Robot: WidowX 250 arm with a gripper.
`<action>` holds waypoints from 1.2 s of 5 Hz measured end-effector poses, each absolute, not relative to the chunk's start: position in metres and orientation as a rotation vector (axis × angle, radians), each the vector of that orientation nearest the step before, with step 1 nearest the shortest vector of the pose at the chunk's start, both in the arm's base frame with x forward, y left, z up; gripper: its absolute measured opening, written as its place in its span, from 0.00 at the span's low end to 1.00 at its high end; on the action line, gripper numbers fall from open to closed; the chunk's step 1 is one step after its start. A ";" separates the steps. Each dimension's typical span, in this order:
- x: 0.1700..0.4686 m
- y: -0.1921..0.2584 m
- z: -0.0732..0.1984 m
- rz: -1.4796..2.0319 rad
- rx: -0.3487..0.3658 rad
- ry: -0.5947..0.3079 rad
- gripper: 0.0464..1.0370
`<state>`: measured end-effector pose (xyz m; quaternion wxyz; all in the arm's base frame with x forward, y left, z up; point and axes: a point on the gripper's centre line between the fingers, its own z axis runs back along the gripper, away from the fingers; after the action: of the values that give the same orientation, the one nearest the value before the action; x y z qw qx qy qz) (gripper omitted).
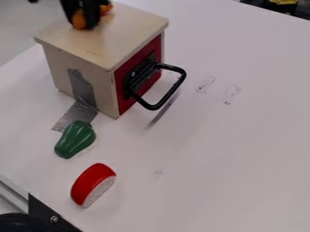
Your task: Move the yellow object to the floor.
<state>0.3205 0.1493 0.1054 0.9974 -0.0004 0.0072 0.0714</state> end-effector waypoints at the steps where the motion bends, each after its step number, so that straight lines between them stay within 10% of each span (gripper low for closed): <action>1: 0.334 0.099 0.106 0.148 0.007 0.009 0.40; 6: 0.443 -0.079 0.023 0.182 0.021 0.021 0.45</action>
<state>0.4432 -0.0794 0.0226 0.9958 0.0107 0.0105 0.0907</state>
